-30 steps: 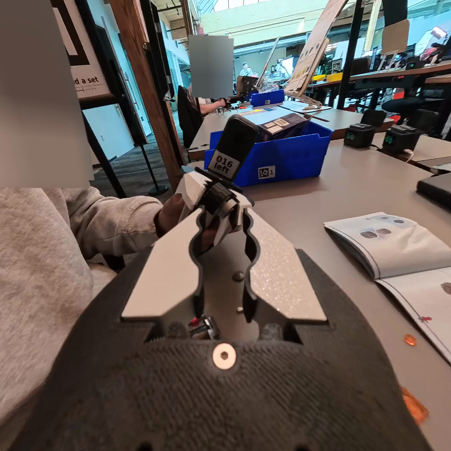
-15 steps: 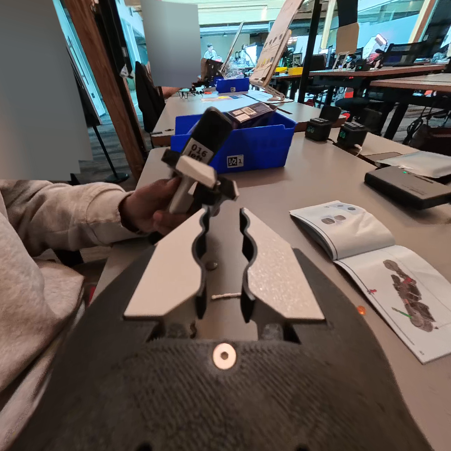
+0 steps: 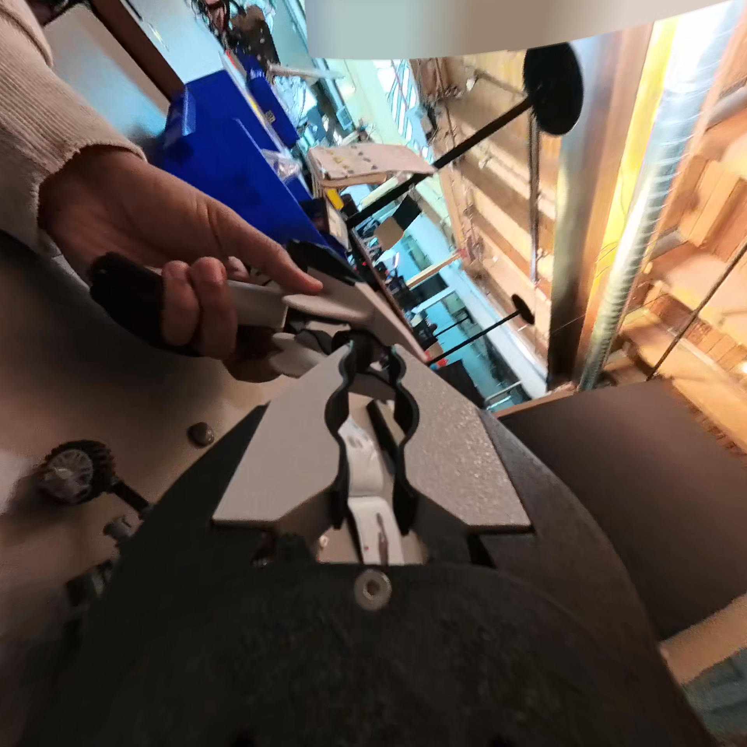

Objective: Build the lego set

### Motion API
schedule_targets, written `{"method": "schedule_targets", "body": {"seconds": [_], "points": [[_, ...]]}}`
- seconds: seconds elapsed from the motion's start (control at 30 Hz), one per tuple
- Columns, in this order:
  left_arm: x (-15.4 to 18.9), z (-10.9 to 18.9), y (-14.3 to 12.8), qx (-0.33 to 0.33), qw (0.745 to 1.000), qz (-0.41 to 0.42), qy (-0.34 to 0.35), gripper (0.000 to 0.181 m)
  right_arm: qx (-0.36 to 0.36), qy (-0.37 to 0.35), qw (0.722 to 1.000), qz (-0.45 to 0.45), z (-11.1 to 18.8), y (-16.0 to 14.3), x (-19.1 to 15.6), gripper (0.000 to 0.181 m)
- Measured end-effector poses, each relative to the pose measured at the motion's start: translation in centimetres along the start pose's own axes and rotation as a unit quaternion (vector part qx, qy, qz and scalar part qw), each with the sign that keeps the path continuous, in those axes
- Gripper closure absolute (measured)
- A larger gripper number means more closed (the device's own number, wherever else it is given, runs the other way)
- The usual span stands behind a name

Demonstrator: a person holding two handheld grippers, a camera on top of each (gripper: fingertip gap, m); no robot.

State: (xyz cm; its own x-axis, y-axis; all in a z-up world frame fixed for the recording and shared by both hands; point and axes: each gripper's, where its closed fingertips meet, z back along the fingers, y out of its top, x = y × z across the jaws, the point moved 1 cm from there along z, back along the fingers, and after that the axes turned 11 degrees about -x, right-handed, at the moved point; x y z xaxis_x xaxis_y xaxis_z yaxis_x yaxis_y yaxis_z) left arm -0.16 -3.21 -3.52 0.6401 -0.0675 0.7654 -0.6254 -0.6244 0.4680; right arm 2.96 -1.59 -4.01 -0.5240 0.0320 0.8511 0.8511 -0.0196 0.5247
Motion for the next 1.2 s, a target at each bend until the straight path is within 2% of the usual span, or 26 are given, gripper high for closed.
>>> {"method": "schedule_targets", "body": {"seconds": [0.07,0.13,0.27,0.37,0.4,0.47,0.5,0.6,0.7,0.77,0.83,1.07,1.2], "points": [[0.0,0.0,0.0,0.000,1.000,0.000,0.001,0.167,-0.028,0.018,0.999,-0.022,-0.6,-0.8,-0.3,0.157],[-0.1,-0.3,-0.3,-0.010,1.000,0.001,0.003,0.167,-0.041,0.032,0.998,-0.036,-0.9,-1.2,-0.7,0.155],[-0.3,-0.7,-0.8,-0.025,1.000,0.001,0.009,0.167,-0.051,0.048,0.996,-0.057,-1.2,-1.4,-1.0,0.170],[-0.2,-0.7,-0.8,-0.024,1.000,0.001,0.007,0.168,-0.052,0.074,0.991,-0.096,-1.1,-1.4,-0.9,0.170],[-0.2,-0.6,-0.6,-0.021,1.000,-0.005,0.010,0.161,-0.047,0.081,0.989,-0.117,-1.1,-1.3,-0.7,0.170],[-0.4,-0.1,0.1,-0.001,0.999,-0.032,0.040,0.136,-0.032,0.079,0.983,-0.162,-0.8,-1.2,0.4,0.170],[-0.3,0.3,0.6,0.016,0.997,-0.055,0.057,0.130,-0.025,0.078,0.979,-0.188,-0.6,-1.2,1.0,0.170],[0.9,0.6,1.1,0.026,0.984,-0.146,0.095,0.131,-0.007,0.098,0.957,-0.273,-0.3,-1.7,2.2,0.170],[1.3,-0.6,-0.3,-0.030,0.962,-0.231,0.140,0.137,0.016,0.138,0.922,-0.361,0.0,-1.7,2.7,0.170],[0.9,-1.0,-1.0,-0.063,0.944,-0.270,0.177,0.148,0.028,0.165,0.902,-0.399,0.1,-1.7,2.8,0.170],[0.9,-1.0,-1.1,-0.067,0.936,-0.287,0.191,0.155,0.036,0.187,0.885,-0.425,0.2,-1.7,2.7,0.170],[1.6,-0.6,-0.7,-0.049,0.948,-0.269,0.166,0.152,0.045,0.233,0.837,-0.494,0.3,-2.1,2.7,0.170],[1.1,-0.7,-1.1,-0.074,0.937,-0.285,0.190,0.156,0.046,0.264,0.808,-0.525,0.2,-2.0,2.3,0.171]]}}
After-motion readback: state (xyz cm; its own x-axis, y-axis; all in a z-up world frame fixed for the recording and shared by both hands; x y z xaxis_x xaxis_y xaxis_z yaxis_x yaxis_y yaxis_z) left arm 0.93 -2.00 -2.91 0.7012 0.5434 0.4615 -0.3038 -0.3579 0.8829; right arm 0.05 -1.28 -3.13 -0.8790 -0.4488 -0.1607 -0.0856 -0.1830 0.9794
